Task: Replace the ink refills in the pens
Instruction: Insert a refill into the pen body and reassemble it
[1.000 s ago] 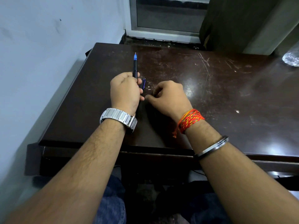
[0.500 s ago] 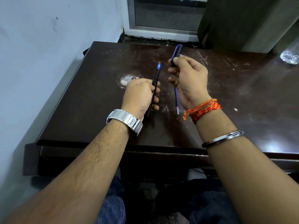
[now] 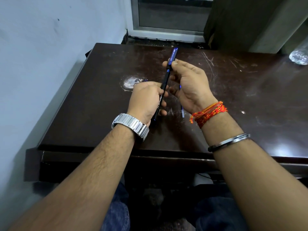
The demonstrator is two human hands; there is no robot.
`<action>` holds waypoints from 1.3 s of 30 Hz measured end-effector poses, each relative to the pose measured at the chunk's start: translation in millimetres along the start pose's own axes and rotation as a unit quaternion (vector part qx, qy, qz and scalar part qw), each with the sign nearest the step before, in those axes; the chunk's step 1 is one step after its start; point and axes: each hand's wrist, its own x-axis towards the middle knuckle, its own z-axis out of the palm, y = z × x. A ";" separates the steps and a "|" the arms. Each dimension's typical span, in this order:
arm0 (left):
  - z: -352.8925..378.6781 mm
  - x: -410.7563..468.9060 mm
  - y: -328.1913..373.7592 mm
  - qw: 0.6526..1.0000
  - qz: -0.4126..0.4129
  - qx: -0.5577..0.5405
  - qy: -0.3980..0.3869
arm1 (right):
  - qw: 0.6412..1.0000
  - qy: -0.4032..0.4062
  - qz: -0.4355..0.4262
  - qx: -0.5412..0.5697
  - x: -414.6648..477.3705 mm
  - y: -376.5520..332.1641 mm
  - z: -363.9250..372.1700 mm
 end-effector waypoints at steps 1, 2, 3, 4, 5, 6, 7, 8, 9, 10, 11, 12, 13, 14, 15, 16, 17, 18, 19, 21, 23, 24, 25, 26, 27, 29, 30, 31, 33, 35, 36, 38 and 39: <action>0.3 -0.1 0.2 1.000 0.002 -0.005 0.001 | 1.000 -0.012 0.005 0.003 -0.7 0.1 0.5; 0.3 -0.3 0.8 1.000 0.004 -0.012 0.002 | 1.000 -0.024 0.010 0.011 -1.7 0.0 1.2; 0.2 -0.7 1.6 1.000 0.007 -0.019 0.004 | 0.999 -0.034 0.016 0.021 -2.7 0.2 2.5; 0.4 -1.2 2.3 1.000 0.009 -0.024 0.006 | 0.998 -0.041 0.022 0.033 -3.6 0.2 3.8; 0.6 -1.8 2.8 1.000 0.009 -0.027 0.009 | 0.998 -0.046 0.026 0.042 -4.2 0.4 4.7; 1.1 -2.8 3.4 0.999 0.006 -0.032 0.012 | 0.997 -0.053 0.026 0.047 -4.5 0.3 4.8; 1.5 -3.5 4.1 0.999 0.001 -0.044 0.013 | 0.997 -0.064 0.024 0.048 -4.5 0.5 4.7; 2.1 -4.1 4.8 0.998 -0.006 -0.061 0.014 | 0.996 -0.078 0.020 0.044 -4.6 0.9 4.5; 2.7 -4.3 5.4 0.997 -0.013 -0.079 0.013 | 0.995 -0.093 0.017 0.039 -4.8 1.2 4.2; 3.1 -4.5 5.9 0.995 -0.020 -0.096 0.012 | 0.994 -0.104 0.014 0.032 -4.9 1.6 4.2; 3.7 -4.6 6.0 0.994 -0.025 -0.109 0.011 | 0.994 -0.109 0.010 0.027 -4.4 2.1 4.2; 4.3 -5.0 6.2 0.993 -0.028 -0.116 0.012 | 0.994 -0.110 0.006 0.022 -3.6 2.5 4.1; 5.0 -5.4 6.0 0.993 -0.029 -0.118 0.015 | 0.994 -0.108 0.001 0.016 -2.6 3.2 4.2; 5.4 -6.1 6.0 0.993 -0.027 -0.115 0.018 | 0.994 -0.105 -0.005 0.008 -1.8 3.8 3.9; 5.6 -6.7 5.7 0.994 -0.023 -0.108 0.021 | 0.995 -0.102 -0.010 -0.001 -1.2 4.7 3.8; 5.8 -7.3 5.7 0.995 -0.017 -0.097 0.023 | 0.995 -0.100 -0.014 -0.006 -1.0 5.3 3.7; 6.0 -7.6 5.6 0.996 -0.008 -0.083 0.025 | 0.995 -0.100 -0.018 -0.006 -0.8 5.8 3.7; 6.4 -8.0 5.3 0.997 0.002 -0.069 0.025 | 0.995 -0.100 -0.021 -0.002 -0.8 6.3 3.9; 6.9 -8.0 4.9 0.998 0.011 -0.060 0.025 | 0.995 -0.100 -0.024 0.003 -0.7 6.8 4.2; 6.9 -7.8 3.7 0.998 0.016 -0.053 0.026 | 0.995 -0.096 -0.028 0.007 -0.4 8.2 5.0; 6.0 -6.9 2.5 0.998 0.016 -0.048 0.029 | 0.995 -0.096 -0.029 0.009 -0.3 9.6 5.4; 5.1 -6.4 2.2 0.998 0.018 -0.044 0.032 | 0.995 -0.097 -0.029 0.011 -0.3 10.1 5.4; 4.2 -5.9 1.9 0.998 0.021 -0.042 0.035 | 0.995 -0.098 -0.029 0.012 -0.2 10.5 5.6; 3.0 -5.4 2.1 0.998 0.023 -0.043 0.037 | 0.995 -0.100 -0.029 0.013 -0.1 10.7 5.9; 2.1 -5.0 1.7 0.998 0.023 -0.049 0.038 | 0.994 -0.101 -0.029 0.014 0.0 11.1 6.4; 1.3 -4.8 1.4 0.997 0.012 -0.070 0.033 | 0.994 -0.102 -0.029 0.010 0.5 12.3 7.0; 1.3 -4.9 1.4 0.996 0.006 -0.082 0.028 | 0.994 -0.102 -0.031 0.005 0.4 12.7 7.0; 1.6 -4.2 1.3 0.996 0.002 -0.089 0.026 | 0.994 -0.102 -0.032 0.000 0.2 13.0 7.0; 2.2 -1.0 0.9 0.996 0.005 -0.081 0.029 | 0.995 -0.097 -0.032 -0.005 -0.8 13.2 6.0; 1.9 3.2 -0.6 0.997 0.021 -0.057 0.039 | 0.996 -0.082 -0.024 -0.006 -1.7 14.8 5.7; 1.4 5.1 -1.4 0.998 0.030 -0.047 0.043 | 0.998 -0.067 -0.018 -0.013 -2.3 16.2 5.7; -0.3 8.5 -4.3 0.997 0.051 -0.023 0.054 | 0.998 -0.039 -0.010 -0.047 -3.8 19.1 5.6; -1.4 9.7 -6.2 0.996 0.064 -0.005 0.063 | 0.997 -0.039 -0.007 -0.071 -5.0 20.6 5.6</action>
